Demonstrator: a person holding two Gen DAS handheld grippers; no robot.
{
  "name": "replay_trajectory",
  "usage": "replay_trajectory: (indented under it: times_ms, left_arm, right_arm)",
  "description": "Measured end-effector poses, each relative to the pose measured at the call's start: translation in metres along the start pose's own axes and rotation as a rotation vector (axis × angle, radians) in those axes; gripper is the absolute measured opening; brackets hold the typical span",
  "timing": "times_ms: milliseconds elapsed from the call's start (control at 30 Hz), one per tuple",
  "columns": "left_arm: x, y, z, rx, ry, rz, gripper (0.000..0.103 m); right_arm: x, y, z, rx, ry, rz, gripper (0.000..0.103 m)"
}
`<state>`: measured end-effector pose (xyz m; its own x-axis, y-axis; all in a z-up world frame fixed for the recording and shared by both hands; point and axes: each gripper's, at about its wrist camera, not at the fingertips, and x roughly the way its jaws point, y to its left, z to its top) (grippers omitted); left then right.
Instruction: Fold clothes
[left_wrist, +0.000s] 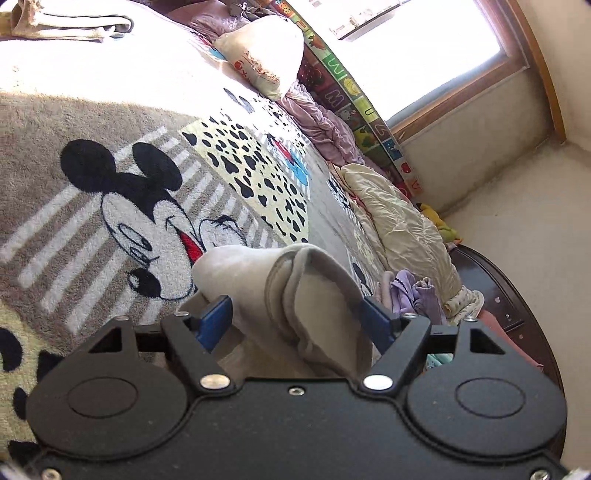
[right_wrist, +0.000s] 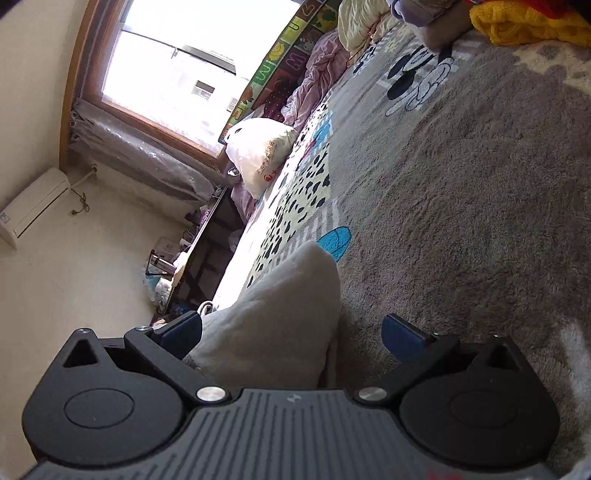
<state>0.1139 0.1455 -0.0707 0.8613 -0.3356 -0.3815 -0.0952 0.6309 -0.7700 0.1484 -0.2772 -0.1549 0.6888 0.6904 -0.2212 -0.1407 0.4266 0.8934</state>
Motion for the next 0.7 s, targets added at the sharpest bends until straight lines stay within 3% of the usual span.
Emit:
replay_trajectory:
  times_ms: [33,67,133,200,333,567,600,667,700]
  left_arm:
    - [0.000,0.002,0.002,-0.004,-0.008,0.000,0.075]
    - [-0.001,0.004,0.003,0.002,-0.019,0.017,0.062]
    - [-0.002,0.010,0.003,0.005,-0.024,0.113,0.015]
    - [-0.012,0.024,0.002,-0.019,-0.043,0.188,0.008]
    - [-0.044,0.059,0.001,-0.113,-0.107,0.303,0.006]
    - [-0.113,0.098,0.029,-0.310,-0.311,0.473,0.008]
    - [-0.119,0.100,0.032,-0.330,-0.323,0.494,0.014]
    - [-0.132,0.099,0.033,-0.338,-0.366,0.538,0.047]
    - [-0.138,0.099,0.034,-0.341,-0.387,0.561,0.049]
  right_arm:
    - [0.000,-0.001,-0.001,0.014,-0.005,0.015,0.103]
    - [-0.001,0.002,-0.002,0.002,-0.009,0.009,0.102]
    - [-0.003,0.008,-0.004,-0.026,-0.015,0.000,0.101]
    - [-0.003,0.014,-0.003,-0.043,-0.015,-0.011,0.101]
    - [-0.001,0.018,-0.003,-0.049,-0.012,-0.044,0.100]
    - [0.006,0.018,-0.012,-0.043,-0.044,-0.047,0.098]
    - [0.008,0.021,-0.013,-0.050,-0.046,-0.047,0.098]
    - [0.013,0.027,-0.013,-0.056,-0.047,-0.048,0.098]
    - [0.016,0.031,-0.013,-0.056,-0.046,-0.047,0.099]
